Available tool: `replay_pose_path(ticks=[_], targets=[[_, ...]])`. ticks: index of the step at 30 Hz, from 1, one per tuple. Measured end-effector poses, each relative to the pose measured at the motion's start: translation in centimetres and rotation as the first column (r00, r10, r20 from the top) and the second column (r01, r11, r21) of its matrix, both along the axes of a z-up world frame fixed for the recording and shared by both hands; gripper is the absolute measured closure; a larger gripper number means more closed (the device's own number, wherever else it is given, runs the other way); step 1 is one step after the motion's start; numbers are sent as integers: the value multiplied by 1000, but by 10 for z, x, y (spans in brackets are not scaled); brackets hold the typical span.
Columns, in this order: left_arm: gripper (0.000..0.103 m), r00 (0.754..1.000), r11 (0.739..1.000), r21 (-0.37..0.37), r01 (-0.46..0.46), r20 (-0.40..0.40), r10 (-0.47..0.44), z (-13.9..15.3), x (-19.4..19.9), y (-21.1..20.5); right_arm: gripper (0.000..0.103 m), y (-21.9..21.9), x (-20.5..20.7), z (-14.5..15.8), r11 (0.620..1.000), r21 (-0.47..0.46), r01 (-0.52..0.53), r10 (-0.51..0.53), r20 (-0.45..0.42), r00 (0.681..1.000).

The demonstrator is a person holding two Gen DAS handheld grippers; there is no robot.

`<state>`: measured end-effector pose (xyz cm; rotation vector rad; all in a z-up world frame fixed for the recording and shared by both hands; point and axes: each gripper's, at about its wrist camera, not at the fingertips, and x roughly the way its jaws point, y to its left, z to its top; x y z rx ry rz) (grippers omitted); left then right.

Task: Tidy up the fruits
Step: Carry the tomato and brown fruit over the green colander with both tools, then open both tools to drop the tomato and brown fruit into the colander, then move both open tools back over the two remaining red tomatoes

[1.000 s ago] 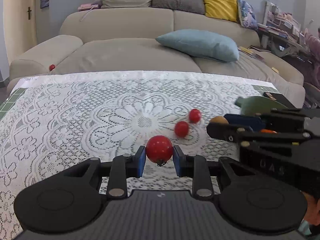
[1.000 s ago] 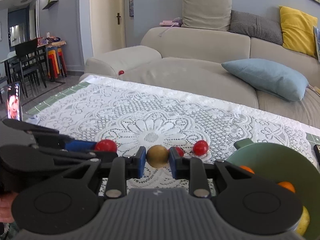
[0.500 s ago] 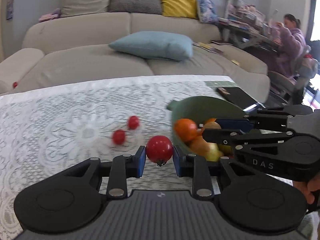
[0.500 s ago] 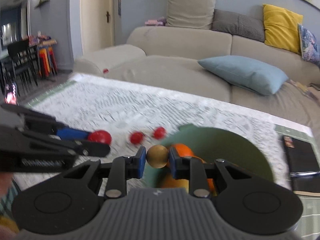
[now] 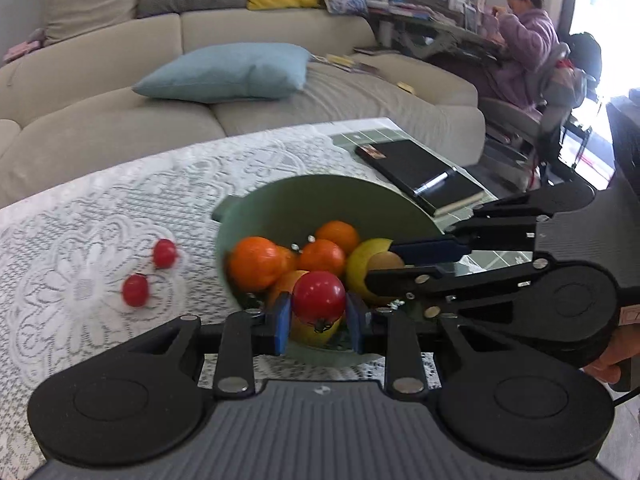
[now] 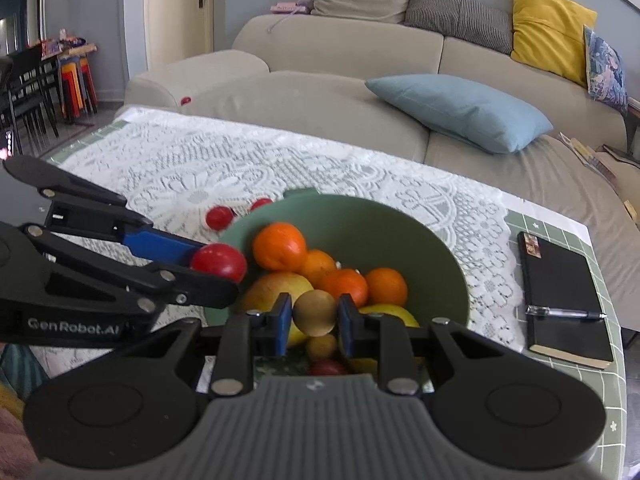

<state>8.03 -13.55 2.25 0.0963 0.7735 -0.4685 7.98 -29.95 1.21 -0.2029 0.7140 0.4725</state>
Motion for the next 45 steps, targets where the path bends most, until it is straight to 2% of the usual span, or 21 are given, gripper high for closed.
replay_pose_path(ticks=[14, 24, 26, 32, 36, 38, 40, 44, 45], targets=[[71, 996, 999, 41, 34, -82, -30, -25, 20, -13, 82, -12, 13, -22, 999, -46, 28, -31, -77, 997], [71, 995, 997, 52, 51, -84, -46, -29, 22, -17, 81, -8, 15, -27, 997, -69, 23, -29, -92, 995], [69, 996, 997, 52, 48, -82, -44, -29, 21, -17, 81, -8, 14, -26, 997, -74, 23, -30, -88, 996], [55, 998, 999, 28, 43, -56, -42, -23, 18, -11, 80, -6, 12, -20, 995, -102, 24, -30, -65, 997], [49, 999, 999, 29, 29, -34, -28, -17, 15, -6, 62, -5, 12, -16, 992, -118, 34, -39, -46, 998], [48, 1000, 999, 24, 21, -22, -20, -14, 15, -4, 61, -4, 11, -15, 991, -131, 35, -40, -36, 999], [45, 1000, 1000, 17, 12, -10, -12, -10, 14, 0, 53, -2, 10, -13, 989, -145, 36, -40, -25, 999], [42, 1000, 1000, -2, -13, 16, 13, 0, 13, 9, 48, 1, 7, -7, 988, -152, 36, -37, -1, 999], [41, 1000, 1000, -8, -18, 21, 18, 2, 13, 12, 44, 2, 7, -5, 988, -151, 39, -38, 6, 999]])
